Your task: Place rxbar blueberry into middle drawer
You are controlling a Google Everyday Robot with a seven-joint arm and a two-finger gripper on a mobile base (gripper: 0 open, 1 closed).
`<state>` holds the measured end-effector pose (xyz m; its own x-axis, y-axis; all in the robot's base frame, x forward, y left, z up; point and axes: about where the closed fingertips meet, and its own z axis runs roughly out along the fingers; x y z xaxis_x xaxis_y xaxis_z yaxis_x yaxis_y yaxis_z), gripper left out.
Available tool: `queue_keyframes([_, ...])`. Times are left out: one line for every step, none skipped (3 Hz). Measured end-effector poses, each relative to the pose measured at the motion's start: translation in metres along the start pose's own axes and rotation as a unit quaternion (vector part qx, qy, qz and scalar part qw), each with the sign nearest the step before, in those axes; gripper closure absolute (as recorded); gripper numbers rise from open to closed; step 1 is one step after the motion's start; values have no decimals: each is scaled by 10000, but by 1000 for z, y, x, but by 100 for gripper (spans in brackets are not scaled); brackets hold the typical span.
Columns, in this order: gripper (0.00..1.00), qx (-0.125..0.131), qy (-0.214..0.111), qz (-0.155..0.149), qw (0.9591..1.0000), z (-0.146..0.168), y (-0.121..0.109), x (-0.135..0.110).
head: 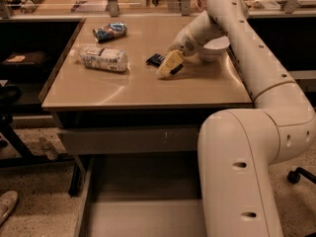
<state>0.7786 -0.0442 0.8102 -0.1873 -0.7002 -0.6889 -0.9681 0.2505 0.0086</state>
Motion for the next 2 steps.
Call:
queue_keyframes([42,0,0,0,10000,0,0,0])
queue_keyframes([66,0,0,0,10000,0,0,0])
